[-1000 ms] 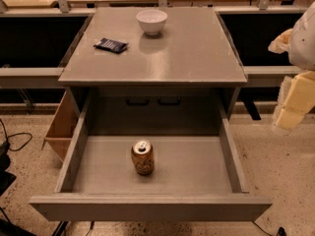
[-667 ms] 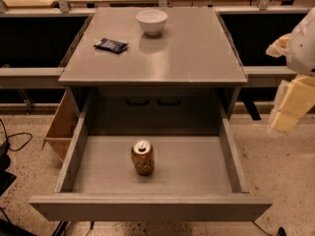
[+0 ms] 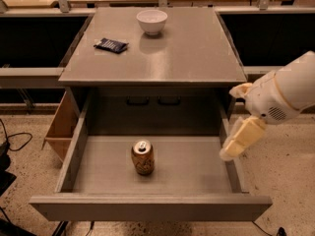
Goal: Pick orange can from top drawer and place on counter
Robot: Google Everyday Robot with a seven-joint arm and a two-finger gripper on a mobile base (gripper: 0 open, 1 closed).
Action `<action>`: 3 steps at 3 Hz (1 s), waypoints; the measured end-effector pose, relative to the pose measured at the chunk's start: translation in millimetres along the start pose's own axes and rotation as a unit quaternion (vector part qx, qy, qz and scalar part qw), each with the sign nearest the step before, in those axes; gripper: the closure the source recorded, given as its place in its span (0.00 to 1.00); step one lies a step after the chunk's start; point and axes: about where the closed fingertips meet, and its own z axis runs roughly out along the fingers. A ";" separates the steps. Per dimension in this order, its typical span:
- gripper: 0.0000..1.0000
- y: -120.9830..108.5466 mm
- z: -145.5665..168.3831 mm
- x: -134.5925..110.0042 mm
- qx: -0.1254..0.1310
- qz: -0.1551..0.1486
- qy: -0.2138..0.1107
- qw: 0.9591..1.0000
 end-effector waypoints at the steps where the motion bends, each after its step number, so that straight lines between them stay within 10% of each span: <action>1: 0.00 -0.6 45.9 -13.5 -0.009 0.015 -0.084 0.996; 3: 0.00 -3.3 51.4 -21.0 -0.005 0.017 -0.102 0.995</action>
Offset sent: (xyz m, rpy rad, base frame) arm 0.0151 0.0327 -0.0316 0.1695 -0.0270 -0.0024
